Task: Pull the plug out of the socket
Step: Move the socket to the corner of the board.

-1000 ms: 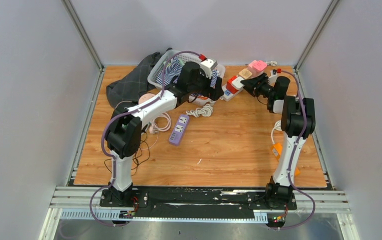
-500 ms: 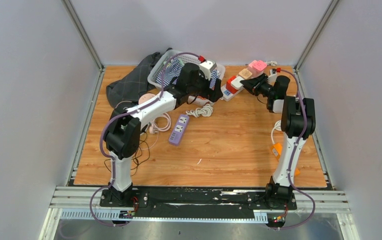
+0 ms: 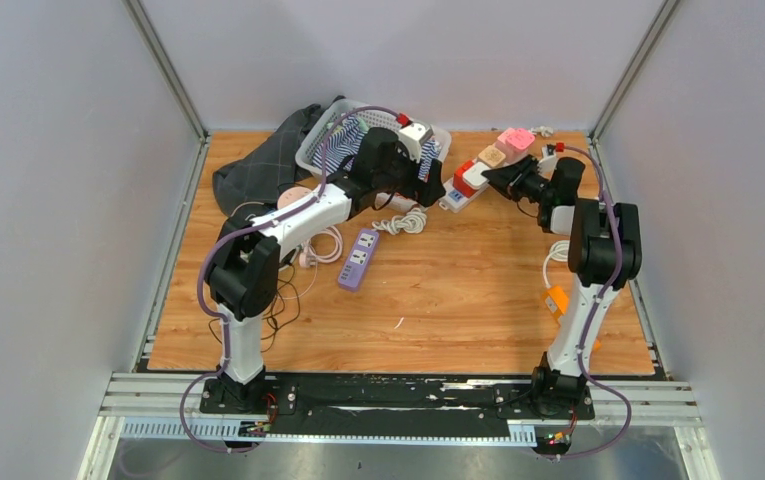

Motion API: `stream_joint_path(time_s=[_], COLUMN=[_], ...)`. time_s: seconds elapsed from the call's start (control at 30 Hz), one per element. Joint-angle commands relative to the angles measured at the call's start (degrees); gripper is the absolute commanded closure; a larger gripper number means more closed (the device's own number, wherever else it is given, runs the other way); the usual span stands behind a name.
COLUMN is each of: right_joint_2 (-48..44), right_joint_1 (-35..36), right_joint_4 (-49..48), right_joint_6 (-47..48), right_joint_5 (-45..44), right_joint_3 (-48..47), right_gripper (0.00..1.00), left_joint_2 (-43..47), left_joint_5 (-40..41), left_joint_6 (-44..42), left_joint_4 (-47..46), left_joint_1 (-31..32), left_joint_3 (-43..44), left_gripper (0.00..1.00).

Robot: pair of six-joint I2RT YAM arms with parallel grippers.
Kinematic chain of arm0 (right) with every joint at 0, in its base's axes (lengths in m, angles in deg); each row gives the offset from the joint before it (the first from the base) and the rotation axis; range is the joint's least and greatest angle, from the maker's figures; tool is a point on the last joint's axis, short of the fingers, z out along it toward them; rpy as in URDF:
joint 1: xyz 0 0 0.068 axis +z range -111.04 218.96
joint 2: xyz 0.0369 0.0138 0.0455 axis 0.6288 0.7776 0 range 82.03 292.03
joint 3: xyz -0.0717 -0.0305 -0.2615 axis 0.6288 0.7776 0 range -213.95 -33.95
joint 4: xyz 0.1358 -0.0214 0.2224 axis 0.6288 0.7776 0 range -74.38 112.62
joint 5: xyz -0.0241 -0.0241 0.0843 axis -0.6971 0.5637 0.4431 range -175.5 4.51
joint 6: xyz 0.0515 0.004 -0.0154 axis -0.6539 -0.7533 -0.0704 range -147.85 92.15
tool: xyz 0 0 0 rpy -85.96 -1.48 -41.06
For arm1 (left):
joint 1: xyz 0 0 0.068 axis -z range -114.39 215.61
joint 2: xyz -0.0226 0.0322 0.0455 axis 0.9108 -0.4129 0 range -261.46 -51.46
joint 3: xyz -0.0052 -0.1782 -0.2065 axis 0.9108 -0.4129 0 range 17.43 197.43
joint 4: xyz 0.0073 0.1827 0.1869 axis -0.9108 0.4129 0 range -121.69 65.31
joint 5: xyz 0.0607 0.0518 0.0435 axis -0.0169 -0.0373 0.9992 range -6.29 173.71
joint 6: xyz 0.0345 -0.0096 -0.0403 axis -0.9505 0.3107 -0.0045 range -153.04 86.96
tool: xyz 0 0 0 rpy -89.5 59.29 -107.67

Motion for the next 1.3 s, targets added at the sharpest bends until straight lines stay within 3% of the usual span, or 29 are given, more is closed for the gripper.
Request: stream_joint_path(time_s=[0.0,0.43,0.87,1.0,1.13,1.27], right_joint_2=[-3.1,-10.9,-22.4,-24.9,-26.1,-27.7], right_joint_1=[-1.1,-4.4,-4.5,-4.5,-4.5,-4.8], right_joint_4=[3.7,9.1,43.6,49.5,54.7,54.9], right_joint_6=[4.4,10.3,36.4,41.4,45.8,45.9], right_joint_5=[4.1,13.9,18.1,19.2,19.2,19.5], right_joint_3=[4.3,15.5,21.3,22.2,21.2,20.6], right_gripper=[0.93,0.94,0.9,0.78,0.53,0.38], left_joint_2=[2.4,3.6,9.9,13.9,16.7,17.2], left_joint_5=[-1.6,-5.5,-5.2,-5.6,-5.3,-5.4], left_joint_6=[-1.0,-2.4,-6.0,-4.0,-2.8,-2.1], left_joint_4=[-0.1,-0.3,-2.3,-6.9,-9.3,-9.3], left_joint_1=[-0.1,0.6,5.7,6.0,6.5,6.7], left_joint_3=[-0.8,-2.1,-10.2,-16.7,-20.7,-21.7], left_gripper=[0.0,0.0,0.0,0.0,0.0,0.0])
